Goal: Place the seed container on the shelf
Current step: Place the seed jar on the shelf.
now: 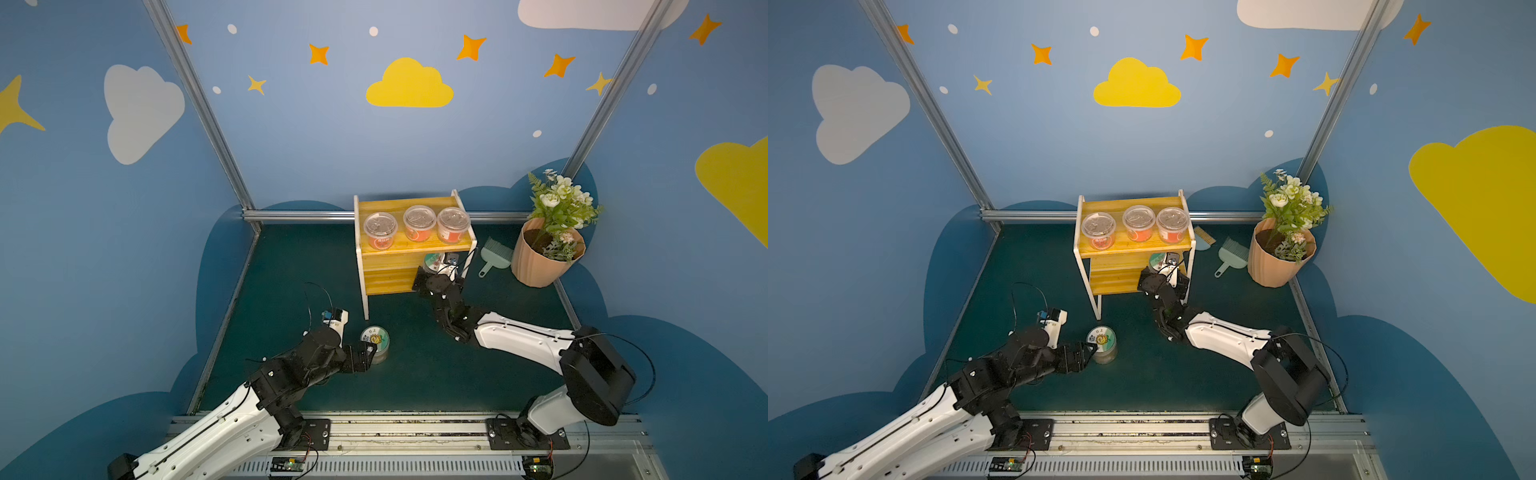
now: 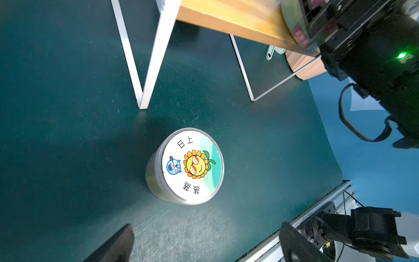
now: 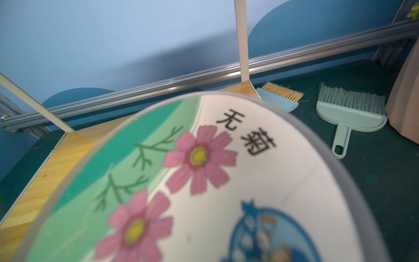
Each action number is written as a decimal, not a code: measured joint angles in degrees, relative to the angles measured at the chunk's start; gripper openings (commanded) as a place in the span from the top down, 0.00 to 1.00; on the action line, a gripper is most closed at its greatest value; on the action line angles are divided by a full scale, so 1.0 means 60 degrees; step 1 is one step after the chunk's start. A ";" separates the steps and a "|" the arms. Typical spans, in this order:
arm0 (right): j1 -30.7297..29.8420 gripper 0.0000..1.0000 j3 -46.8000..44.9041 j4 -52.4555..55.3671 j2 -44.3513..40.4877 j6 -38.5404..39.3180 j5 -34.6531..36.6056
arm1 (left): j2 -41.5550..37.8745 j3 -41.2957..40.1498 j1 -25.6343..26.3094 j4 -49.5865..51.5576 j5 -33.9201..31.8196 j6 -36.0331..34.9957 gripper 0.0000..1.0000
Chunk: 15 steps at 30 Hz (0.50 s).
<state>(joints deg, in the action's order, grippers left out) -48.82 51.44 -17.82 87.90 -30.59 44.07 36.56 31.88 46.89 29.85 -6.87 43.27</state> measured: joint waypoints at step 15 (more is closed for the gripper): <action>-0.0211 0.02 0.0000 0.1643 -0.0816 -0.1016 -0.0117 | -0.0149 -0.0058 0.0000 0.0153 0.0175 0.0149 0.00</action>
<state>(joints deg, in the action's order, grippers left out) -50.09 51.44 -7.97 83.00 -36.69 43.38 35.66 31.53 46.89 30.76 -5.82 44.16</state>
